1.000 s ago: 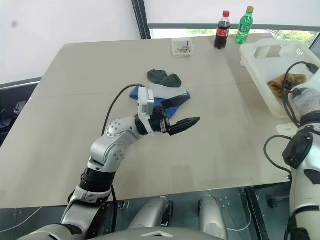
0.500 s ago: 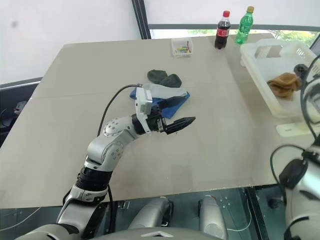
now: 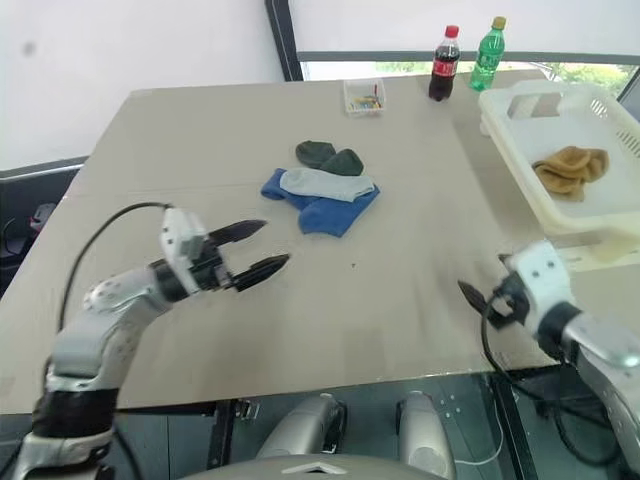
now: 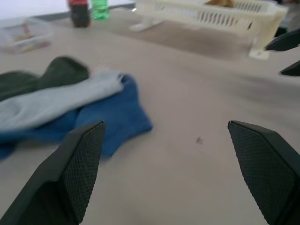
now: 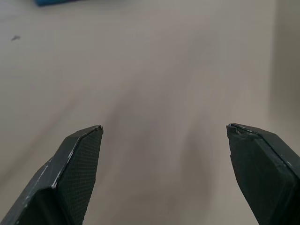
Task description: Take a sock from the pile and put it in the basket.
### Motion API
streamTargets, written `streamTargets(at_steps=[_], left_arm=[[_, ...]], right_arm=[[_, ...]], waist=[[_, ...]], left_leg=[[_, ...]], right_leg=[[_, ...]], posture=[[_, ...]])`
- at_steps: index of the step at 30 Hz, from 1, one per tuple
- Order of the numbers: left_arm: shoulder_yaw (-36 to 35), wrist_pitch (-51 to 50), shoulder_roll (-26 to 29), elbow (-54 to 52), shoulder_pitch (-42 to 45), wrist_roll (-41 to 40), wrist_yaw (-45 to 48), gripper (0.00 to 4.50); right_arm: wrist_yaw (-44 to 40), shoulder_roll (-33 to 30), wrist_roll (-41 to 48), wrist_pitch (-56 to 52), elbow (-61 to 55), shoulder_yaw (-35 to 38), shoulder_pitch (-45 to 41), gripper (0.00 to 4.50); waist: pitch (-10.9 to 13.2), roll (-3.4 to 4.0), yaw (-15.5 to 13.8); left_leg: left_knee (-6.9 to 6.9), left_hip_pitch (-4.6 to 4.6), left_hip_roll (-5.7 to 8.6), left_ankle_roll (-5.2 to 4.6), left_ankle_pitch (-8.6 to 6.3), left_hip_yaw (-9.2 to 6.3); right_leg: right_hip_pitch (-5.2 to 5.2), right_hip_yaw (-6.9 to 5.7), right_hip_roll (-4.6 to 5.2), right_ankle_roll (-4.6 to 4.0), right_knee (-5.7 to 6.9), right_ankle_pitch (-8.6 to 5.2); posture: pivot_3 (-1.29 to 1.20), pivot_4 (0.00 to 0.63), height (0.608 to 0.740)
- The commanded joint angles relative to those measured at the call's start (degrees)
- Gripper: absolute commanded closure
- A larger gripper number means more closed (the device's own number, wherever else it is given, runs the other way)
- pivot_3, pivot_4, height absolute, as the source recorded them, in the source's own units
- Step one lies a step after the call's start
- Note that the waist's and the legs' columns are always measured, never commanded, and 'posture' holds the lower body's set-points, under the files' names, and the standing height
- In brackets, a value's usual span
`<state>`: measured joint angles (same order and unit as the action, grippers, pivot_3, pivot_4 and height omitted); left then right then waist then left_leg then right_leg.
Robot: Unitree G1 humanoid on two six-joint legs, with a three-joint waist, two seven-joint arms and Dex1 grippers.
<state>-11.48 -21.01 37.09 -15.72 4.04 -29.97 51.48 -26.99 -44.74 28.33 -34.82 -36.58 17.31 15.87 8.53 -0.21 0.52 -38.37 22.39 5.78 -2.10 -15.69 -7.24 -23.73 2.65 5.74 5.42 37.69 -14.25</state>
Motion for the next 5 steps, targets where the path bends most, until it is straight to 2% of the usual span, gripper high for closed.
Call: streamTargets(at_steps=[1,5], left_arm=[[-5.9,-0.6,2.5,-3.2,-3.7,-2.6,0.6,0.0],[-7.6,-1.2,4.0,-4.1,-5.7,-3.3,0.7,0.0]], right_arm=[[-3.0,0.7,-0.1,3.3,-2.4,5.3,2.5,0.11],[-4.4,1.3,-1.6,5.4,-1.2,5.8,3.1,0.11]], waist=[[0.0,-0.03,-0.1],[0.0,-0.09,-0.3]], left_leg=[[0.0,-0.04,0.0,-0.01,-0.01,0.0],[0.02,-0.32,-0.01,-0.24,-0.15,0.0]], right_leg=[[0.05,0.0,0.01,0.0,-0.01,0.0],[0.25,-0.02,0.02,0.0,0.0,-0.01]], posture=[[0.0,0.15,0.74],[0.0,0.15,0.74]])
